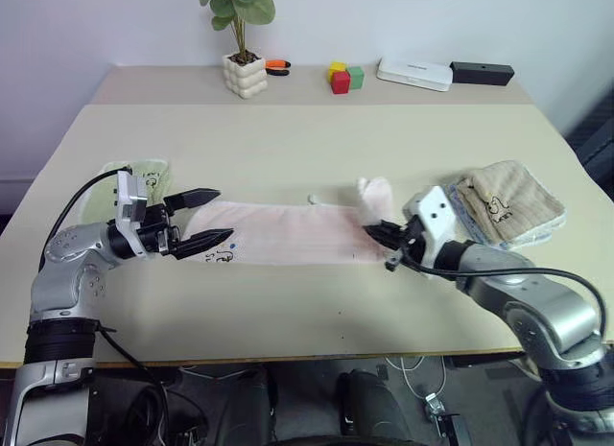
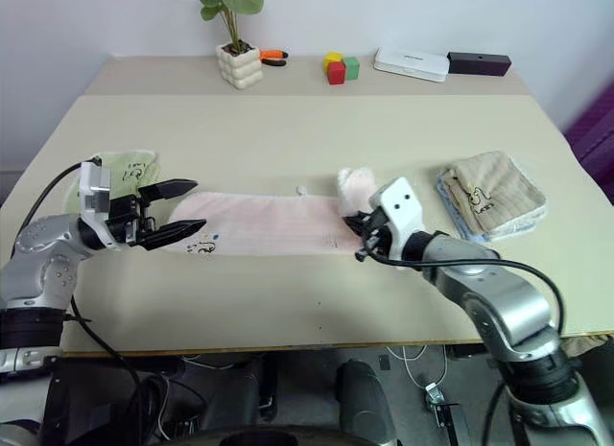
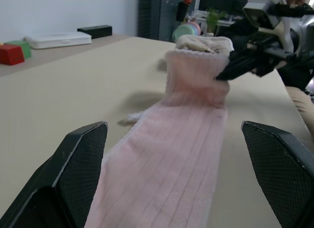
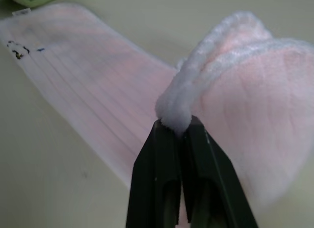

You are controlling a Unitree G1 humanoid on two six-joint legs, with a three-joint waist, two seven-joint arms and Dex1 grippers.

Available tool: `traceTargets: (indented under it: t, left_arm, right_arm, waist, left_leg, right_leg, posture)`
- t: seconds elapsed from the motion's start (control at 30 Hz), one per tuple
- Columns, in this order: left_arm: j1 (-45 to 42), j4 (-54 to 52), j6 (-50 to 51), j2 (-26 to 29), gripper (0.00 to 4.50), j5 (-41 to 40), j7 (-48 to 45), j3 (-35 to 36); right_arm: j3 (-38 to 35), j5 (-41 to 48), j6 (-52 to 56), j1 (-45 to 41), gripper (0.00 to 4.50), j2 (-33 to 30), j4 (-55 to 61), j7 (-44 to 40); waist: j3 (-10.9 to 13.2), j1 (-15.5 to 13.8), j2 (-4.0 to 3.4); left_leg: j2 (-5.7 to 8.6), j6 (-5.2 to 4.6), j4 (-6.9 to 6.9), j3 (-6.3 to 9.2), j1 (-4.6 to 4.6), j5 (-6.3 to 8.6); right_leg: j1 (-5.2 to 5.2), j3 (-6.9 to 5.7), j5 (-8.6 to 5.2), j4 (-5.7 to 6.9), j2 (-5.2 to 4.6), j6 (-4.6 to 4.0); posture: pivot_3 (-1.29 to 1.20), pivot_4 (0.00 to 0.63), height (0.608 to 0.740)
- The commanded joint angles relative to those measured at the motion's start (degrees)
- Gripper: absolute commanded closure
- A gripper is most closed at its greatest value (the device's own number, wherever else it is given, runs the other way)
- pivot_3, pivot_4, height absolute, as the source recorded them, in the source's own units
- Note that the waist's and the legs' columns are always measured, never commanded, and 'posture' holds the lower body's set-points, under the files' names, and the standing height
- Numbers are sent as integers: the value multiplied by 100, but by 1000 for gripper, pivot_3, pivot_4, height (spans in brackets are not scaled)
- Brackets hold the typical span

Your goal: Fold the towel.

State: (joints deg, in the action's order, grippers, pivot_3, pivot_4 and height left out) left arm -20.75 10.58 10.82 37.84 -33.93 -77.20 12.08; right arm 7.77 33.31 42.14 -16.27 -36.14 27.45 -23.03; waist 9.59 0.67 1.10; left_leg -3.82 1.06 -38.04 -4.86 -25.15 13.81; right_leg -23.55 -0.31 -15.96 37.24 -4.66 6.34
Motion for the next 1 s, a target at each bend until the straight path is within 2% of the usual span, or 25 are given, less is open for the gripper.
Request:
traceTargets:
  t: [0.03, 0.27, 0.37, 0.83, 0.93, 1.0]
  left_arm:
    - [50, -289, 16, 8, 0, -93, 58, 72]
    - [267, -584, 113, 43, 0, -166, 199, 155]
    - [343, -662, 121, 59, 0, -164, 263, 207]
    - [389, -755, 127, 59, 0, -173, 343, 146]
    - [364, -721, 130, 30, 0, -179, 339, 123]
    - [335, -746, 155, -26, 0, -196, 335, 60]
  right_arm:
    - [277, -307, -100, -389, 4482, 339, -268, -113]
    - [750, -660, -127, -788, 4482, 1187, -764, -263]
    - [1046, -771, -81, -719, 4482, 1301, -721, -478]
    - [1284, -1261, -285, -787, 4482, 1767, -883, -774]
    - [1266, -1259, -260, -787, 3601, 1874, -867, -805]
    - [1279, -1325, -306, -775, 2615, 1859, -814, -844]
  waist:
    - [0, 2, 0]
    - [0, 0, 0]
    - [0, -3, 0]
    - [0, 4, 0]
    - [0, 4, 0]
    - [0, 2, 0]
  left_leg:
    - [0, 0, 0, 0, 0, 0]
    - [0, 0, 1, -1, -4, 0]
    - [0, 0, 1, -2, -5, 0]
    - [0, 0, 1, -2, -5, 0]
    - [0, 0, 1, -2, -5, 0]
    - [-1, 1, 1, -2, -5, 0]
  right_leg:
    - [-1, 0, 0, 0, 0, 0]
    - [-5, -1, 1, 2, 0, 2]
    - [-5, -2, 1, 1, 0, 2]
    - [-5, -3, 1, 2, 0, 2]
    - [-6, -3, 1, 2, 0, 2]
    - [-6, -3, 1, 2, 0, 2]
  posture:
    - [0, 150, 735]
    - [0, 150, 735]
    - [0, 150, 735]
    - [0, 150, 735]
    - [0, 150, 735]
    - [0, 150, 735]
